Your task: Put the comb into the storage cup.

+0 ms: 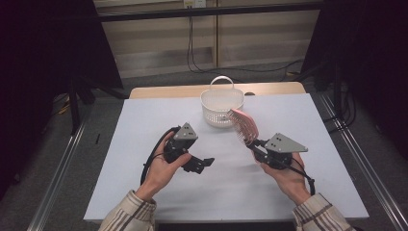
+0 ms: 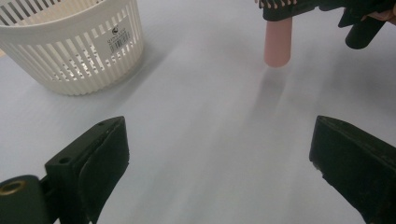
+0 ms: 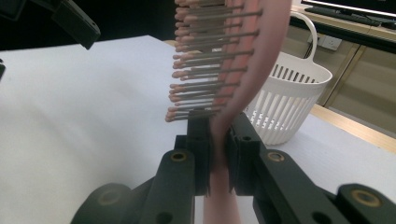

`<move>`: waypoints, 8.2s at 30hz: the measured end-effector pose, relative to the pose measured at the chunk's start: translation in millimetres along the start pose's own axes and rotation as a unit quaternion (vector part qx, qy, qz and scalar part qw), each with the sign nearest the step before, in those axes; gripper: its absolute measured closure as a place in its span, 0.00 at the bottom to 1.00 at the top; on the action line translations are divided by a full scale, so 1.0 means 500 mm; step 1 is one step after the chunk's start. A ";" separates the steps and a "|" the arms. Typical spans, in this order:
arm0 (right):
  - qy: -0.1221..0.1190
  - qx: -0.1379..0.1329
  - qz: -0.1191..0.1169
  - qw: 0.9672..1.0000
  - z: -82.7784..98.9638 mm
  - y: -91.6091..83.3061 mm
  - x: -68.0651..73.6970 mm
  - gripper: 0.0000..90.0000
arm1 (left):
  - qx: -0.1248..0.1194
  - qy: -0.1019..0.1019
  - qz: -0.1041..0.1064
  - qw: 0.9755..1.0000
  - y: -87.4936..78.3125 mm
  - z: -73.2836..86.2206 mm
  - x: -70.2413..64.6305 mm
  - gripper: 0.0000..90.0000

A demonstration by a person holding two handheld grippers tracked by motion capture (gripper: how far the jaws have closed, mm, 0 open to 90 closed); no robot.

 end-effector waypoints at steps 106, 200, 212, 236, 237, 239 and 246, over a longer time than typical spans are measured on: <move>0.102 -0.054 -0.268 0.956 0.001 0.004 0.090 0.91 | -0.222 0.085 0.143 0.961 0.067 -0.091 -0.044 0.18; 0.087 -0.047 -0.123 0.987 0.001 0.011 0.071 0.02 | -0.265 0.037 0.146 0.953 0.019 -0.109 -0.036 0.69; 0.084 -0.058 -0.101 0.990 0.001 -0.004 0.050 0.01 | -0.275 0.030 0.118 0.954 -0.009 -0.108 -0.017 0.69; 0.070 -0.060 0.004 0.996 0.039 -0.064 -0.016 0.01 | -0.288 0.029 0.052 0.956 -0.069 -0.109 0.006 0.69; 0.070 -0.060 0.009 0.996 0.042 -0.067 -0.020 0.01 | -0.288 0.030 0.047 0.956 -0.070 -0.110 0.009 0.69; 0.069 -0.059 0.019 0.996 0.047 -0.075 -0.027 0.01 | -0.286 0.035 0.039 0.957 -0.073 -0.112 0.015 0.69; 0.079 -0.063 0.046 0.994 0.057 -0.104 -0.051 0.00 | -0.293 0.029 0.018 0.956 -0.082 -0.123 0.040 0.69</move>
Point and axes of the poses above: each handheld gripper's, and its own axes: y roughly forward along the jaws, z roughly out of its underside, x roughly to its left, the point moved 5 cm from there along y, roughly forward along the jaws, and after that the axes turned 11 degrees about z, right-handed, at the moved point
